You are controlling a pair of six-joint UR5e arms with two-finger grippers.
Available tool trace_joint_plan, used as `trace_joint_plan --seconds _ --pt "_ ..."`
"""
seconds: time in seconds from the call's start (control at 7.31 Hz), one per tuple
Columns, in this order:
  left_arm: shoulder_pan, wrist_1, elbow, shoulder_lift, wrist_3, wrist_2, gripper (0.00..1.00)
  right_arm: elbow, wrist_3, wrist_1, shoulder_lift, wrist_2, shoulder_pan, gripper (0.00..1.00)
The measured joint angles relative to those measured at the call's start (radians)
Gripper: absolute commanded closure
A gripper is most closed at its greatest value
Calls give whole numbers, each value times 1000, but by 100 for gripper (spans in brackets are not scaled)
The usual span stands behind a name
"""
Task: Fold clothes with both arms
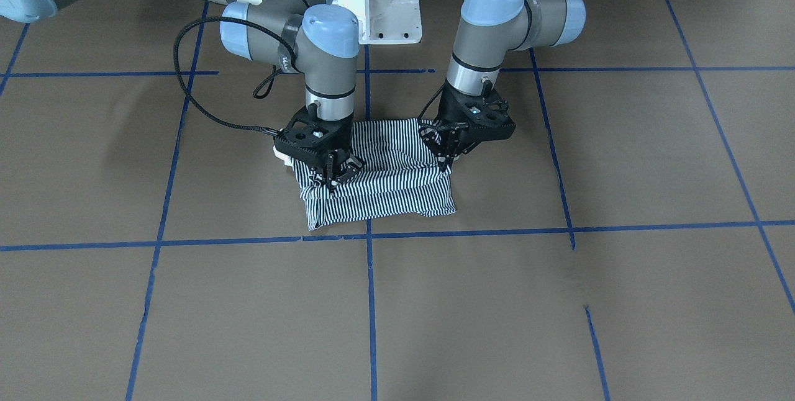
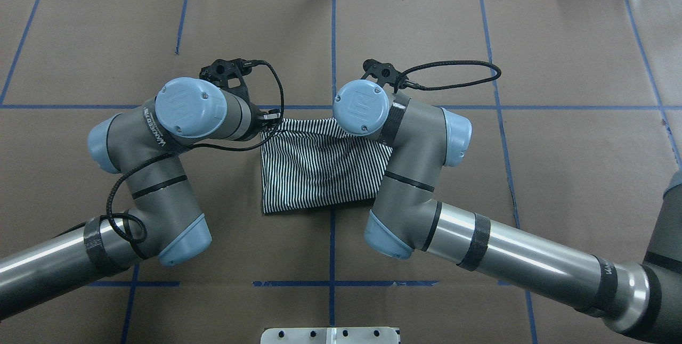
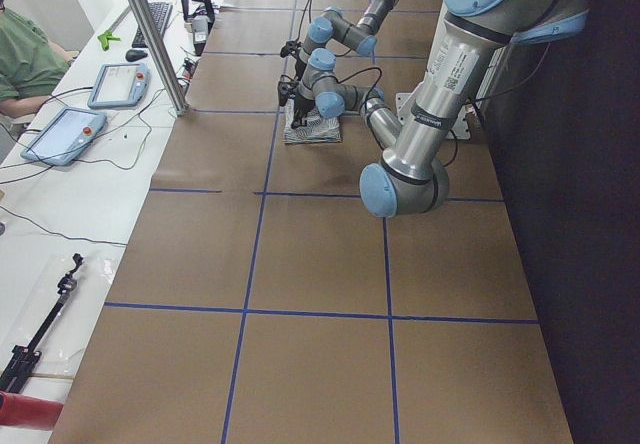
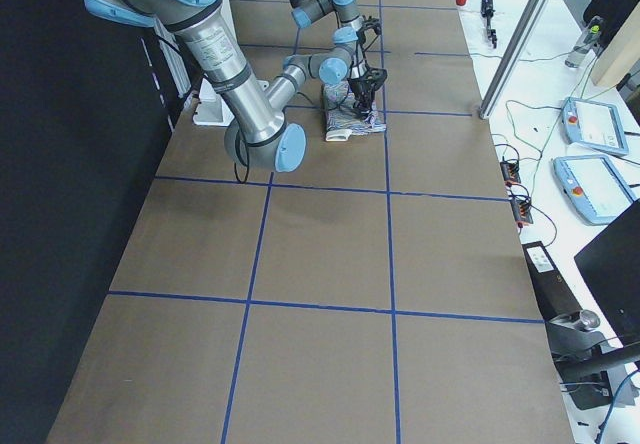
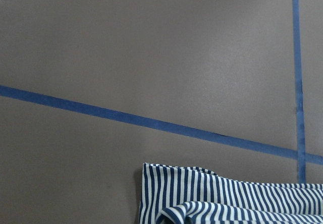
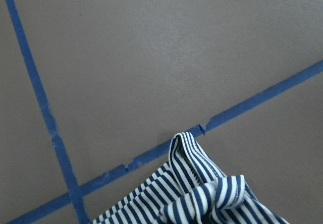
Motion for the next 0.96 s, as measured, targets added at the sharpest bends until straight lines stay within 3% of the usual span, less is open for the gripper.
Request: trace_joint_plan --seconds 0.27,0.55,0.96 --pt "-13 -3 -14 4 111 -8 0 -1 -58 2 14 5 1 0" --pt "-76 -3 -37 14 264 -92 0 7 -110 -2 36 17 -9 0" --pt "-106 -4 -42 26 316 -134 0 8 -211 -4 35 7 -55 0"
